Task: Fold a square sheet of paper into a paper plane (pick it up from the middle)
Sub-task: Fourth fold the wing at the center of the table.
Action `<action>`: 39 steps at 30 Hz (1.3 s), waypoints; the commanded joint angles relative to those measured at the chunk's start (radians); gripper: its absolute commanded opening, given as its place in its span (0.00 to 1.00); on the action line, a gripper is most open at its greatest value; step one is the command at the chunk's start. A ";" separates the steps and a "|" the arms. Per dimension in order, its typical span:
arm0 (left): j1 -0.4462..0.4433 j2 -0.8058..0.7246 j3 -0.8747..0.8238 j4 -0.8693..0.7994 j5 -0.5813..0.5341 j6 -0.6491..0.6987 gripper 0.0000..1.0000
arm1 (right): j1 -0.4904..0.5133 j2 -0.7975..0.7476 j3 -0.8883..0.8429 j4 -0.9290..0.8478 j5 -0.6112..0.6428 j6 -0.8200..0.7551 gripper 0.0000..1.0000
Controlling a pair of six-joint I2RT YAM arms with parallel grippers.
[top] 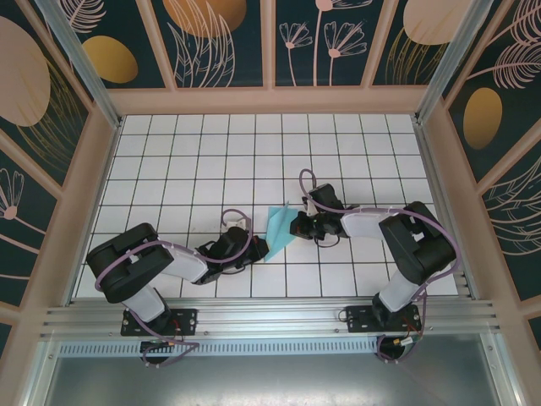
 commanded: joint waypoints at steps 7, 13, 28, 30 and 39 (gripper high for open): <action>0.009 0.035 0.027 -0.056 0.011 0.007 0.00 | 0.042 -0.105 0.033 0.045 -0.062 -0.011 0.07; 0.008 0.038 0.027 -0.064 0.005 0.000 0.00 | 0.068 -0.048 0.044 0.111 -0.144 0.006 0.06; 0.008 0.004 0.040 -0.129 -0.023 0.015 0.04 | 0.079 0.086 0.115 0.120 -0.098 0.020 0.06; 0.009 -0.004 0.044 -0.140 -0.028 0.024 0.06 | 0.079 0.093 0.113 0.123 -0.097 0.021 0.05; 0.009 -0.032 0.067 -0.146 -0.023 0.068 0.17 | 0.079 0.107 0.113 0.129 -0.102 0.016 0.05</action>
